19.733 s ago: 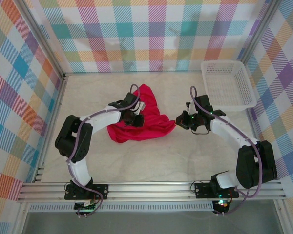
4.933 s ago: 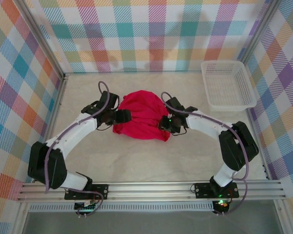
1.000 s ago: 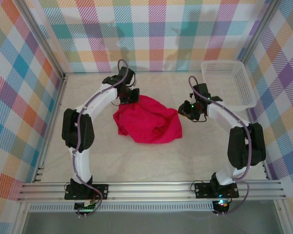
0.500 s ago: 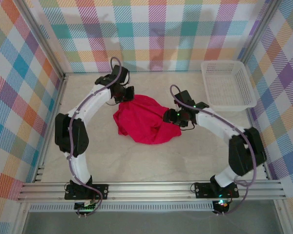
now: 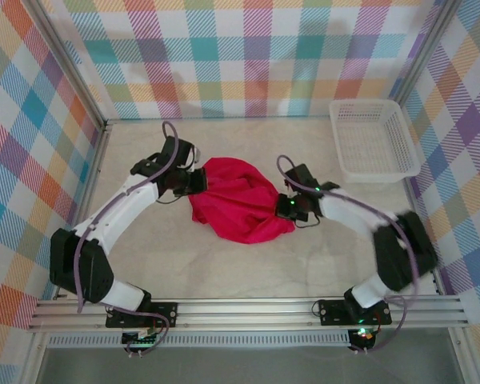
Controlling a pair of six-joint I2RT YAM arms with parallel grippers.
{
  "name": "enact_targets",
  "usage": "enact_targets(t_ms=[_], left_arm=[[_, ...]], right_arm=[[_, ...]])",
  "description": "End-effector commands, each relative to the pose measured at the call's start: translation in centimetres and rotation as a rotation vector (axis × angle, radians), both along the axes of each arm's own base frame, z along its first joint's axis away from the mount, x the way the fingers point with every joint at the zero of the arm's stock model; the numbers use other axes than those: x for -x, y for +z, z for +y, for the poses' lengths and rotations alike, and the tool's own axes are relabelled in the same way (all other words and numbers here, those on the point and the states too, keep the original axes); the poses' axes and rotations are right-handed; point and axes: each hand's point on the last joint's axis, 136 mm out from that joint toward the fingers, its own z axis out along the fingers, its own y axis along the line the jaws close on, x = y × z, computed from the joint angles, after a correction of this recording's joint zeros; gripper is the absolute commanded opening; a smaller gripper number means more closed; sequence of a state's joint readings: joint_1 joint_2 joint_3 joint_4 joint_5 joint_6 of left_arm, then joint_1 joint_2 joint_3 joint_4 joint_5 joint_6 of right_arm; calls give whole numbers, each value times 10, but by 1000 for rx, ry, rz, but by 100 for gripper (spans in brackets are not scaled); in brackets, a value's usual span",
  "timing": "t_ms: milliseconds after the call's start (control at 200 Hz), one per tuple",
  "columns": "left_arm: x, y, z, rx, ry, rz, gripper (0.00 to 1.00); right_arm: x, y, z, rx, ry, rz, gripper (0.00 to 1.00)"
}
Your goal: Fold the inside-out t-shirt
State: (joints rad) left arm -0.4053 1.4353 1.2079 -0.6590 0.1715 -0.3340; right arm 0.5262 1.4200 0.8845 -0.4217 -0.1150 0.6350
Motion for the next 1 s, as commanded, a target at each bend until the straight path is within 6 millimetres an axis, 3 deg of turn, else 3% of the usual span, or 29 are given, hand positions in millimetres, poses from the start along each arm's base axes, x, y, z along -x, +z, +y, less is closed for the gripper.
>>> enact_targets(t_ms=[0,125,155,215,310,395,445,490,605,720,995], left_arm=[[25,8,-7,47,-36,-50,0],[58,-17,-11,23,-65,-41,0],[65,-24,-12,23,-68,-37,0],[79,-39,-15,24,-80,-27,0],[93,-58,-14,1,-86,-23,0],[96,-68,-4,-60,-66,-14,0],[92,-69,6,-124,-37,-11,18],[87,-66,14,-185,-15,-16,28],[67,-56,24,-294,27,-19,57],[41,-57,20,-306,46,29,66],[-35,-100,1,-216,77,147,76]], right_arm=[[41,16,-10,-94,-1,-68,0],[89,-5,-16,-241,13,-97,2],[97,-10,-19,-265,2,-93,14],[105,-17,-28,-263,-33,-86,52],[103,-7,-44,-201,-77,-122,65],[91,14,-49,-153,-94,-172,68],[81,21,-49,-125,-111,-179,67],[71,24,-41,-114,-94,-174,64],[46,15,-12,-90,-36,-73,55],[22,3,17,-97,15,-10,53],[-12,-29,68,-131,105,77,54]])
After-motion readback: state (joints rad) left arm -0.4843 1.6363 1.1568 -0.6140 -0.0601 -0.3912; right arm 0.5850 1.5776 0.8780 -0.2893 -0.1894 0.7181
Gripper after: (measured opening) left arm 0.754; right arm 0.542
